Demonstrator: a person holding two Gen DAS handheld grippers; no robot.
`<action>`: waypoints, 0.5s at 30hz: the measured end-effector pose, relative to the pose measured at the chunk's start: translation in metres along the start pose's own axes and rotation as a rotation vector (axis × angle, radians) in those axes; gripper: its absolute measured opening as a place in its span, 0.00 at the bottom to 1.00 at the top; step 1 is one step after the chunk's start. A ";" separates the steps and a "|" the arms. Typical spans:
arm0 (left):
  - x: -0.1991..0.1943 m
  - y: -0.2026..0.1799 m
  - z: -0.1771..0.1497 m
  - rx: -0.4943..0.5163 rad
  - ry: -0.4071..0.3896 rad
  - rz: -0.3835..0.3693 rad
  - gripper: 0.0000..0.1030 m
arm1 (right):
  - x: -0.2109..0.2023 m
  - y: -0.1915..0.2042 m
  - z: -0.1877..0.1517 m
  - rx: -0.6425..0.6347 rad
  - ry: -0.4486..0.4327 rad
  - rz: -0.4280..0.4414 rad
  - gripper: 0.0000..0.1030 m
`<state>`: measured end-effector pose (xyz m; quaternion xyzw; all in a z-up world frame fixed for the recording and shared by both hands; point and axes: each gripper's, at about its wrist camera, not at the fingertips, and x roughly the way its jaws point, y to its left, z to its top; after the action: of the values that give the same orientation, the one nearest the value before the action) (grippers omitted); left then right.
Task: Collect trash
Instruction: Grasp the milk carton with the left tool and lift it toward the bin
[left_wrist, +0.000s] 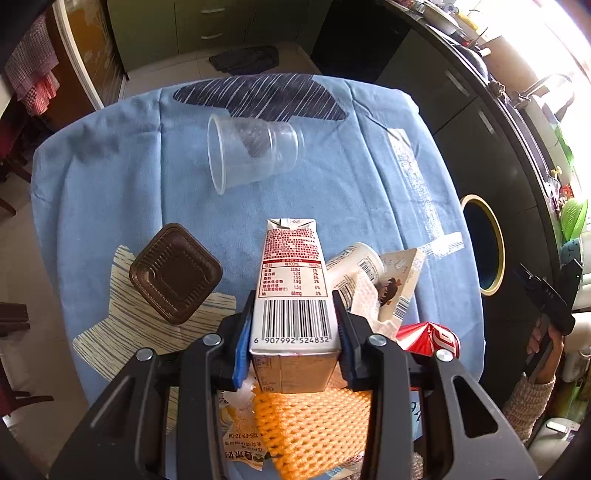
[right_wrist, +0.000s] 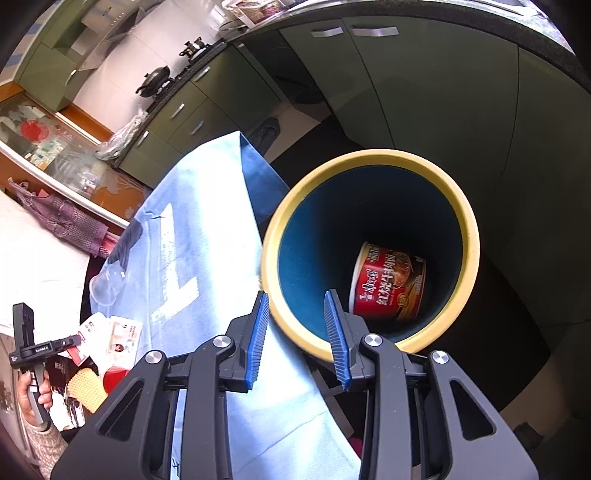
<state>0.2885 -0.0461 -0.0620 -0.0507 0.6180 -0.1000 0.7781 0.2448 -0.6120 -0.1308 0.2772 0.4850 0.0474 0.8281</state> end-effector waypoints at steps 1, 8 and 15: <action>-0.004 -0.003 0.001 0.010 -0.009 0.003 0.35 | -0.003 0.001 -0.002 -0.004 -0.005 0.007 0.31; -0.033 -0.027 0.005 0.068 -0.060 0.009 0.35 | -0.025 0.009 -0.016 -0.033 -0.036 0.050 0.31; -0.042 -0.050 0.005 0.116 -0.071 0.015 0.35 | -0.031 0.001 -0.023 -0.030 -0.039 0.064 0.31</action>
<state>0.2797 -0.0855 -0.0108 -0.0042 0.5837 -0.1278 0.8018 0.2101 -0.6122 -0.1145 0.2809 0.4589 0.0759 0.8395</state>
